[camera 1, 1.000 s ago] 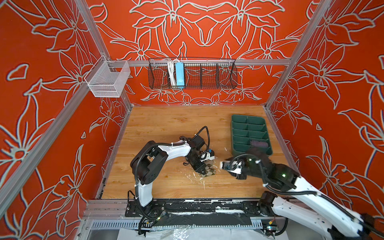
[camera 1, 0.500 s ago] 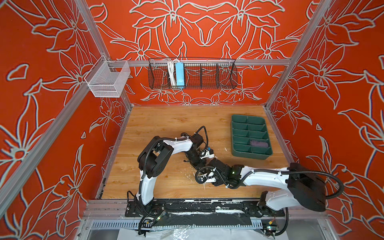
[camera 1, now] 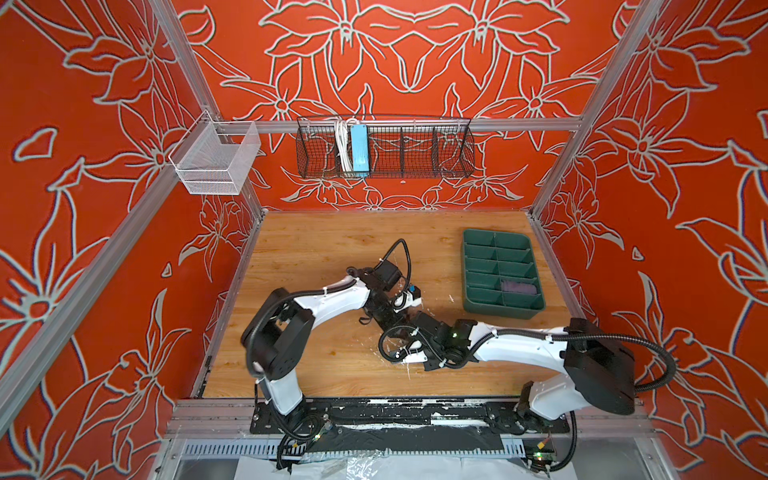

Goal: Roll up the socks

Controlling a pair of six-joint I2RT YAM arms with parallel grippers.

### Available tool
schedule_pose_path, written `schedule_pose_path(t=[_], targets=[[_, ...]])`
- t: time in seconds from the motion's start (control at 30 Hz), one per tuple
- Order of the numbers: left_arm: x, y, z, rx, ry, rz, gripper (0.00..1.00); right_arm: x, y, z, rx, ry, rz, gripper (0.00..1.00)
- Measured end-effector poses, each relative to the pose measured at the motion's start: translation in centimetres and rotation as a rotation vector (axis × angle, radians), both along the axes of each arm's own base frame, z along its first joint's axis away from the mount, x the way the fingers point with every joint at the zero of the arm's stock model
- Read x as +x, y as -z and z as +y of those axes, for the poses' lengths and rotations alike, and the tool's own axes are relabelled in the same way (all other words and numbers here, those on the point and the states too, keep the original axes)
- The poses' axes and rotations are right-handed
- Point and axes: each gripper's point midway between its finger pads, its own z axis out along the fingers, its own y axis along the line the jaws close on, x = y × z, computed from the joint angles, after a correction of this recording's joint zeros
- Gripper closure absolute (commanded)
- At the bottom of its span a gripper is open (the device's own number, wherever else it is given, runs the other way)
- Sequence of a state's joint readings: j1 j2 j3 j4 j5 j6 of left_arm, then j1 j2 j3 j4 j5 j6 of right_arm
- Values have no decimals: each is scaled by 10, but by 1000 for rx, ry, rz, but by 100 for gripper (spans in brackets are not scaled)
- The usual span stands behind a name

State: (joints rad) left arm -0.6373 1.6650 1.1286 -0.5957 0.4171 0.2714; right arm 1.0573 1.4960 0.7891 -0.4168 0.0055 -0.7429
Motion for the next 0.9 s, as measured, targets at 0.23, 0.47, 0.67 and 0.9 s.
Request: schedule_pose_path(t=[0.23, 0.47, 0.67, 0.9], targets=[[62, -107, 59, -12, -304, -624, 16, -20, -1, 2, -59, 36, 204, 99], [41, -222, 116, -152, -450, -934, 2, -9, 1, 27, -105, 152, 474, 98], [-25, -250, 95, -252, -139, -996, 0, -4, 4, 31, -152, 235, 683, 94], [-88, -126, 30, -36, 320, -925, 13, 0, 5, 31, -166, 298, 827, 92]])
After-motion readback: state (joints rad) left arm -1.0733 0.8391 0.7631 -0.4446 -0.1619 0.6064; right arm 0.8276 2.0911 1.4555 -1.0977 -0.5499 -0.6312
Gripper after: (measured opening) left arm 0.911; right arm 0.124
